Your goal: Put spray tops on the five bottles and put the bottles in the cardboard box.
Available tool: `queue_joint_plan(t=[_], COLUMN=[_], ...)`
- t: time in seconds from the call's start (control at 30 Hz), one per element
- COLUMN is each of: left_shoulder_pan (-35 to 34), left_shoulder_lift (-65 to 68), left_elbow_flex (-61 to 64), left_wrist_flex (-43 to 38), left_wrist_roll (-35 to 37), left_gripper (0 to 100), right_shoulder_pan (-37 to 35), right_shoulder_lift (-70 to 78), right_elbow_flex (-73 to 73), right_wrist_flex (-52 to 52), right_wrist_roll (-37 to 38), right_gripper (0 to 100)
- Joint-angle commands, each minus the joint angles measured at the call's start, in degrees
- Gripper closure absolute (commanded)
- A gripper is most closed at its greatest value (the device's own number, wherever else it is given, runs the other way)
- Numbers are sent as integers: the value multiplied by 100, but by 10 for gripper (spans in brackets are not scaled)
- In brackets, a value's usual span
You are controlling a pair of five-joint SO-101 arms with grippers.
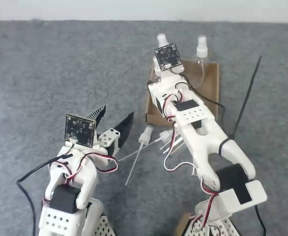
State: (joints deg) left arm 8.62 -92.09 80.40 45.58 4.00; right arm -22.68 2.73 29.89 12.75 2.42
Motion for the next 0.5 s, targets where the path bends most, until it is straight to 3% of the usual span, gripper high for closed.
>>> queue_joint_plan(t=[0.0,0.47], left_shoulder_pan=[-26,-26], left_shoulder_lift=[-79,-79], left_elbow_flex=[-40,-40], left_wrist_flex=[-141,-141], left_wrist_roll=[-18,-18], left_gripper=[754,754], right_shoulder_pan=[-31,-154], right_shoulder_lift=[-75,-110], right_elbow_flex=[-70,-105], right_wrist_flex=[-75,-84], right_wrist_roll=[44,88], right_gripper=[813,810])
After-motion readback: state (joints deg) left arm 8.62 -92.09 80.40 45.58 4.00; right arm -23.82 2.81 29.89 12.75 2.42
